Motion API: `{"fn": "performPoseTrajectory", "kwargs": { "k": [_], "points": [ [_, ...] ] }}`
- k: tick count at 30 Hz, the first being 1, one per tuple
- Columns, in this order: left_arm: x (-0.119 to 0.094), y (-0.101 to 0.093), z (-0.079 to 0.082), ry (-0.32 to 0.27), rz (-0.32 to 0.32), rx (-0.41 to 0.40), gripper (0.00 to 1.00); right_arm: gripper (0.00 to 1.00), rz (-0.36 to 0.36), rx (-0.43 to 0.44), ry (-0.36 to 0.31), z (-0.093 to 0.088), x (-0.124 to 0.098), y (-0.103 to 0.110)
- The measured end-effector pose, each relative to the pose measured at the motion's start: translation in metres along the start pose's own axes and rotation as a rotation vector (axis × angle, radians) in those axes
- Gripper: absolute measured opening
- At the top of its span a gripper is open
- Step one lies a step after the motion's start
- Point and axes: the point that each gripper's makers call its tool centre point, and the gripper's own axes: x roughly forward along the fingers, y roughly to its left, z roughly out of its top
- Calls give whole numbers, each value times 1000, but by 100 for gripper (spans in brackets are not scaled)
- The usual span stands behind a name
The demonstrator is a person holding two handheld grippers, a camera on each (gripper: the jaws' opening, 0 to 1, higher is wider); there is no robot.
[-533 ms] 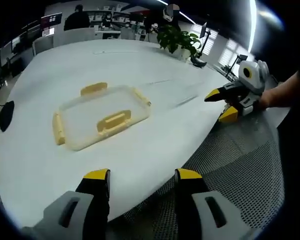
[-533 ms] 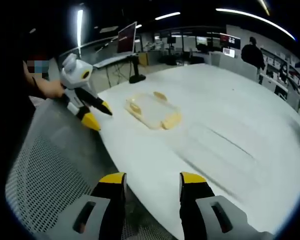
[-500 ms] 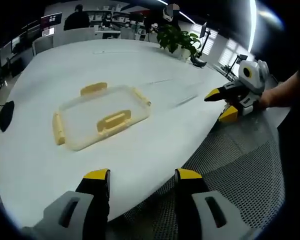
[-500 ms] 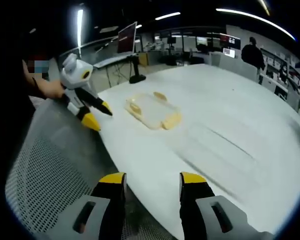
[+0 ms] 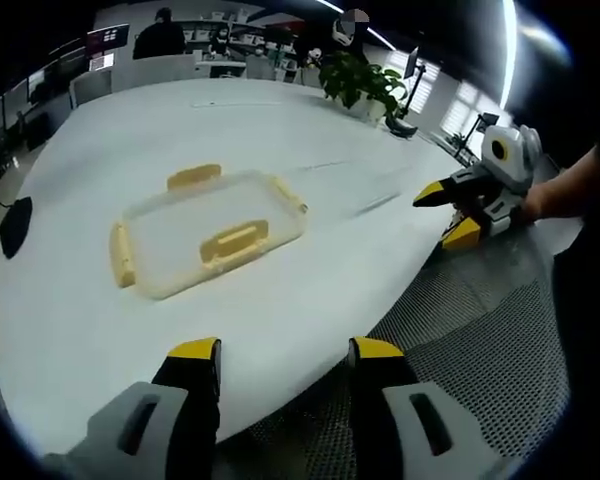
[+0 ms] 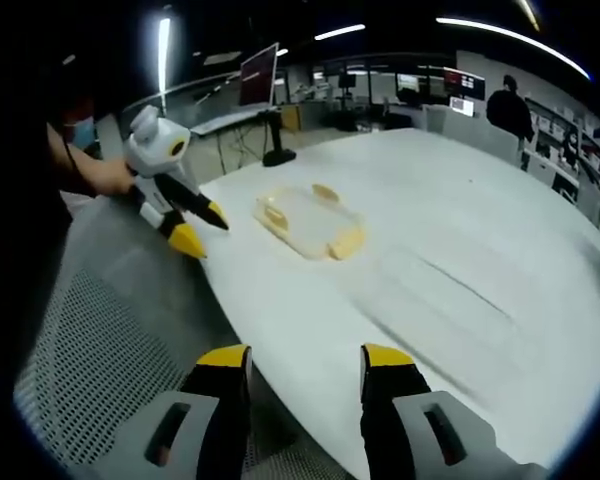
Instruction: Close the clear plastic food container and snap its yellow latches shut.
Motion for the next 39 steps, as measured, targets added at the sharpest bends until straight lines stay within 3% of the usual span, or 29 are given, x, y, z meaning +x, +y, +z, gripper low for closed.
{"fn": "performPoseTrajectory", "kwargs": {
  "k": [12,20,28,31,39],
  "points": [
    [3,-4,-4,31,-14,31,53,43,12,6,-31,5,-1,1],
    [1,-4,2,8,-23,31,55,46,23,-5,-44,8,0,4],
    [-4,-3,13,-55,-27,32,54,47,41,-11,-68,14,-2,8],
    [-4,-2,12,-50,-25,34,53,46,25,10,-101,22,-6,4],
    [-8,-2,17,-60,-23,65,52,47,36,-13,-105,29,-8,9]
  ]
}}
